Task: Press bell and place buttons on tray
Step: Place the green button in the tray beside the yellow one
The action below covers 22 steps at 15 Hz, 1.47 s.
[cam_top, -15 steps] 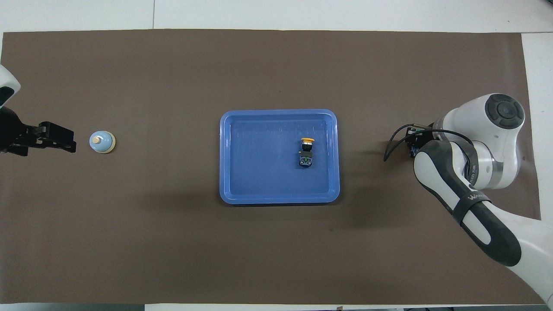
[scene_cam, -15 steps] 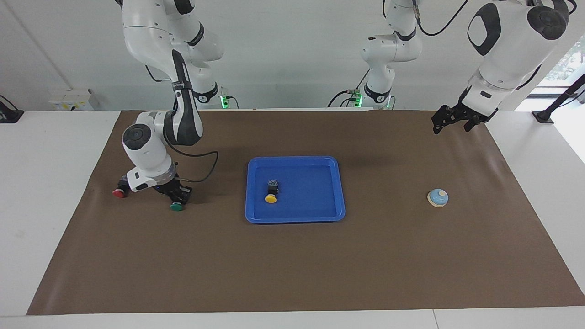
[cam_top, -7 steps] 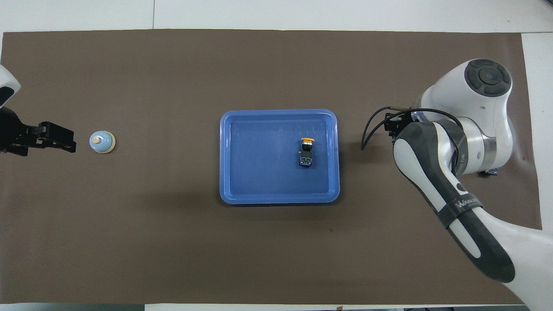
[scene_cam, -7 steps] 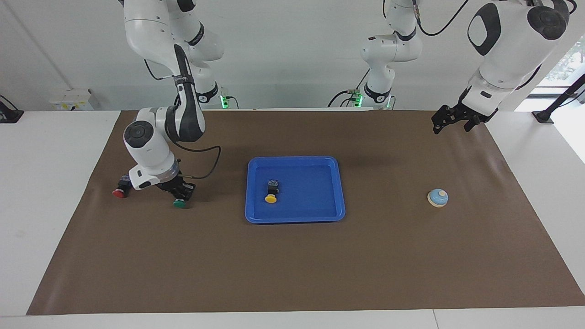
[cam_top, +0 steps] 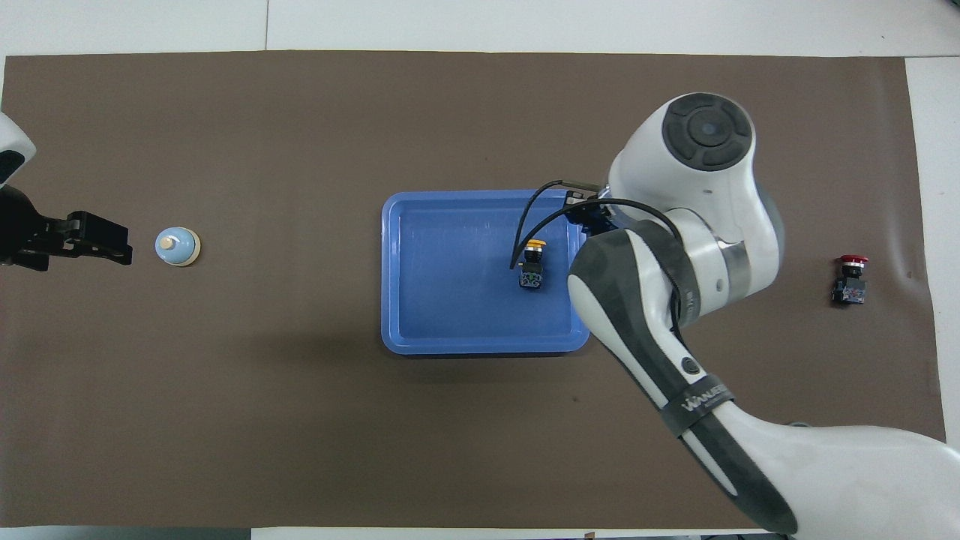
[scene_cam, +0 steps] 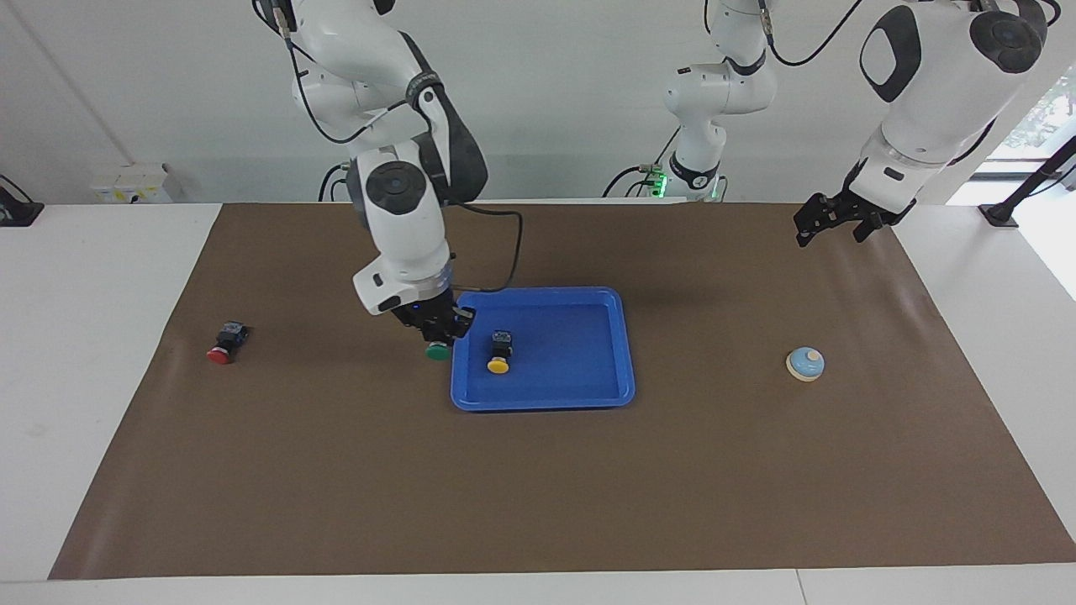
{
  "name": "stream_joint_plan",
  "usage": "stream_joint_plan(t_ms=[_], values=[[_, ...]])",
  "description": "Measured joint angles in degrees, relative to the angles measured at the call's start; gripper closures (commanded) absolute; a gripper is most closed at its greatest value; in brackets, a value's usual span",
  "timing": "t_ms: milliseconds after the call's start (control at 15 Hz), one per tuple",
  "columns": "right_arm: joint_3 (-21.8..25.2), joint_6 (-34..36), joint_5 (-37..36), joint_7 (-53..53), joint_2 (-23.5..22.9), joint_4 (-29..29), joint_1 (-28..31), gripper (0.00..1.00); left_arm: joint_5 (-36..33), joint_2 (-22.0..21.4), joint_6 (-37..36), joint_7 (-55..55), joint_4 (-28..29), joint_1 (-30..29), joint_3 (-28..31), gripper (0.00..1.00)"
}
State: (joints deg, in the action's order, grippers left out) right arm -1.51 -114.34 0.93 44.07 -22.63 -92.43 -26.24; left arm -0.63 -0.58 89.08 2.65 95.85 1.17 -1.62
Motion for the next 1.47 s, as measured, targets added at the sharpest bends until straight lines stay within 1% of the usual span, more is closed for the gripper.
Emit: stream_joint_plan(t_ms=[134,267,401,602,668,735,802,1069,1270,1404,1470], values=[[0.02,-1.4,0.0,1.86,-4.24,2.61,-3.95,1.0,0.0,0.0,0.0,0.0,0.0,0.0,0.0,0.0],[0.08,-5.66,0.0,1.98,-6.89,2.69,-5.62,1.0,0.0,0.0,0.0,0.0,0.0,0.0,0.0,0.0],[0.09,-9.11,0.0,1.92,-8.26,1.6,-5.74,1.0,0.0,0.0,0.0,0.0,0.0,0.0,0.0,0.0],[0.06,-12.81,-0.01,1.91,-8.61,-0.92,-6.42,1.0,0.0,0.0,0.0,0.0,0.0,0.0,0.0,0.0],[0.05,-13.11,-0.01,2.03,-8.61,-1.41,-6.82,0.78,0.0,0.0,0.0,0.0,0.0,0.0,0.0,0.0],[0.06,-13.15,0.0,2.57,-8.61,-1.66,-7.17,0.11,0.0,0.0,0.0,0.0,0.0,0.0,0.0,0.0],[0.05,-13.15,0.0,3.27,-8.59,-1.79,-7.37,0.0,0.0,0.0,0.0,0.0,0.0,0.0,0.0,0.0],[0.34,-12.36,0.0,3.88,-8.16,-1.77,-7.4,0.0,0.0,0.0,0.0,0.0,0.0,0.0,0.0,0.0],[1.33,-7.02,-0.01,3.9,-5.76,-0.16,-5.99,0.0,0.0,0.0,0.0,0.0,0.0,0.0,0.0,0.0],[1.71,-1.82,-0.08,3.18,-2.11,1.09,-1.71,0.0,0.0,0.0,0.0,0.0,0.0,0.0,0.0,0.0],[1.82,0.91,-0.11,0.84,0.17,1.21,1.34,0.0,0.0,0.0,0.0,0.0,0.0,0.0,0.0,0.0]])
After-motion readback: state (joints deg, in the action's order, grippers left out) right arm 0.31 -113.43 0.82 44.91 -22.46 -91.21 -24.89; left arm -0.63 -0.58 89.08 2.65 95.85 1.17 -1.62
